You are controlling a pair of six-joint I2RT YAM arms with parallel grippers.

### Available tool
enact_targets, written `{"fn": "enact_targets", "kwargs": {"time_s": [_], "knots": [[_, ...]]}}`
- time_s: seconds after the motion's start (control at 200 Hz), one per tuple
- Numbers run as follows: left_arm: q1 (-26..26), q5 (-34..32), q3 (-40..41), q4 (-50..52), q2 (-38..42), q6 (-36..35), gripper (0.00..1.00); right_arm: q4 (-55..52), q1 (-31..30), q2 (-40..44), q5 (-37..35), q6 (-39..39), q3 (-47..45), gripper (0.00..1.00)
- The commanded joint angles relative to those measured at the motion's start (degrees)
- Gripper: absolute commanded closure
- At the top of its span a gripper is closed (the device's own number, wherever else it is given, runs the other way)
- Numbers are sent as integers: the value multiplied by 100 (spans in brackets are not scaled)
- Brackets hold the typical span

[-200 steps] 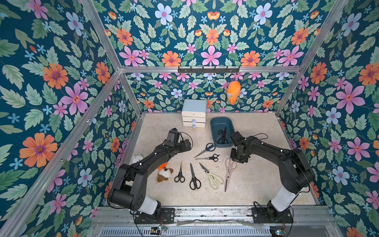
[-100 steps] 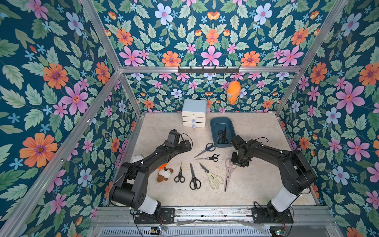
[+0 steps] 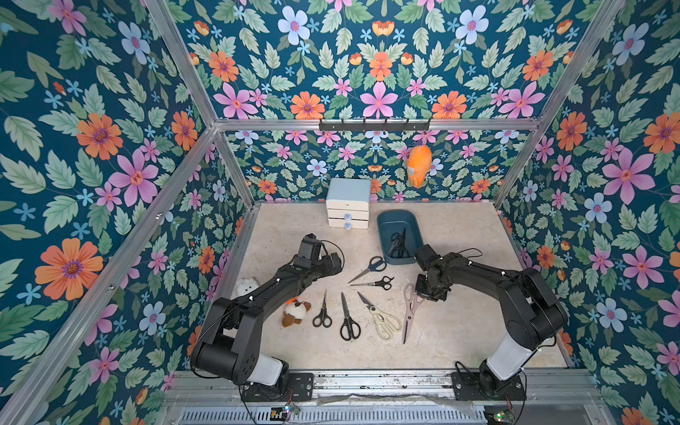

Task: Put the scissors into the storage box
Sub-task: Pick up the scissors from the center of the board.

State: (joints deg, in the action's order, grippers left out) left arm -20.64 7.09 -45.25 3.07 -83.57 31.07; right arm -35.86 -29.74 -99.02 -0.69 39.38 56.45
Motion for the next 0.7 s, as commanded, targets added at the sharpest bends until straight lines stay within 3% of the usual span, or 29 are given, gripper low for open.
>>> {"fn": "enact_targets", "kwargs": {"time_s": [0.0,0.435,0.695], "knots": [[7,-110,8,-17,47,-6,1,160,-1,-166,-89,128,-114,83],[7,-112,78,-52,95,57,1,289,-12,-290,-146,214,-224,100],[8,-40,65,-103,49,41,1,18,-14,99,-292,-7,-264,100]]}}
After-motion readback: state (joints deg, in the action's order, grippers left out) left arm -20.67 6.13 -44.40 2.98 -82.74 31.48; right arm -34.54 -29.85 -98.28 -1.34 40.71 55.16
